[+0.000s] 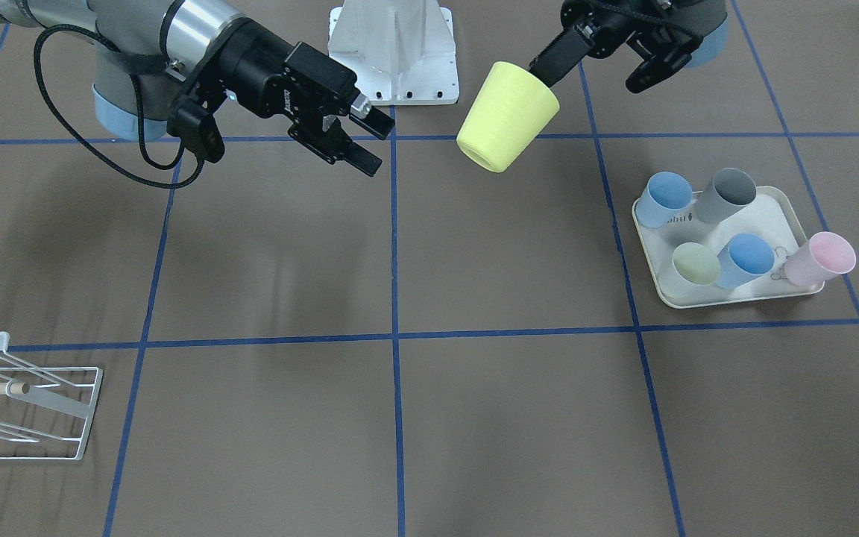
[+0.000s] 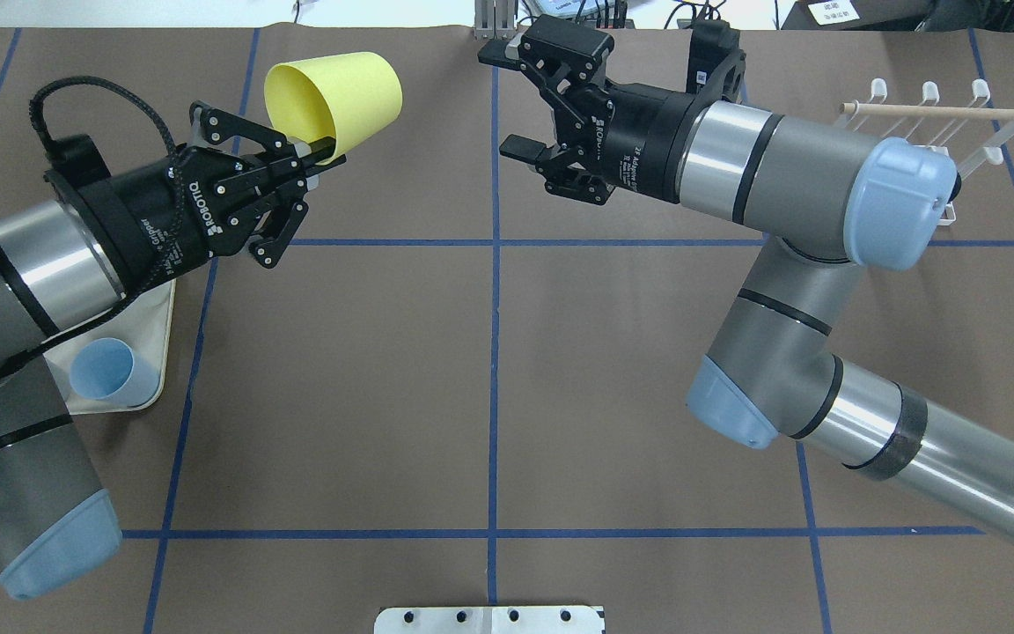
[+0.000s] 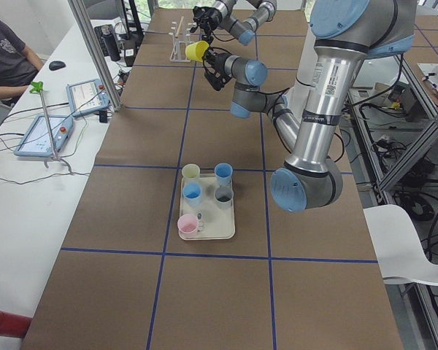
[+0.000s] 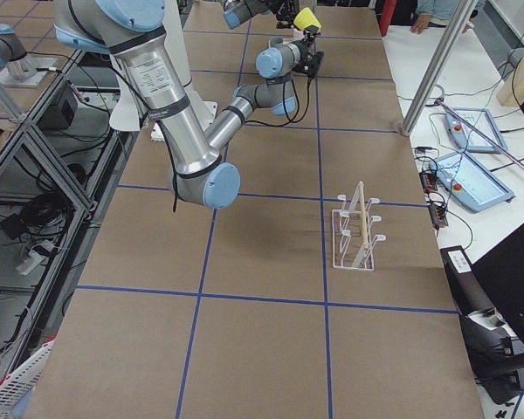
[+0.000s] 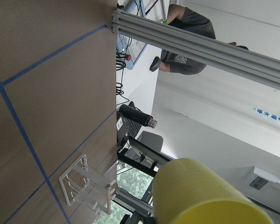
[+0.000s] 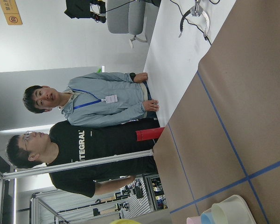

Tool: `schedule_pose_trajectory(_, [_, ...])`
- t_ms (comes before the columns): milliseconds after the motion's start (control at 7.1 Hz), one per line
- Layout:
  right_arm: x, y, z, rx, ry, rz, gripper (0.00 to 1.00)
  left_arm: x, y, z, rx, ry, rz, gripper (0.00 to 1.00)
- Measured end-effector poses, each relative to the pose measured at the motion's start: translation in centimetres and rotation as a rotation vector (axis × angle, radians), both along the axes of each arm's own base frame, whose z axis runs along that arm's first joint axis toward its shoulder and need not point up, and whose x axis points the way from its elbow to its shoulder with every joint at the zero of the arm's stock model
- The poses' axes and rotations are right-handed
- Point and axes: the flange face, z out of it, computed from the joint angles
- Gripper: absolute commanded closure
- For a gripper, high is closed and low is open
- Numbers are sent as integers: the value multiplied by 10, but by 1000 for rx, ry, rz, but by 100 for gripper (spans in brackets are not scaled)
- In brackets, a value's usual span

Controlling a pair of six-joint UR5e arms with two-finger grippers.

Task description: Transfer IKEA cup to right arm and place on rack

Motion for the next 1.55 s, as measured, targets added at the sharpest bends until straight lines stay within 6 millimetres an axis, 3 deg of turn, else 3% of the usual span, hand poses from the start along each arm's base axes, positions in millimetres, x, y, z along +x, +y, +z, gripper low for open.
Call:
schedule_pose_trajectory(423, [-3,3,-1,-14,-14,-21,0,20,15,0,82,17,28,100])
schedule_pose_trajectory(1550, [-10,11,-12,-9,-34,-41,0,39,12,-18,106,40,39,100])
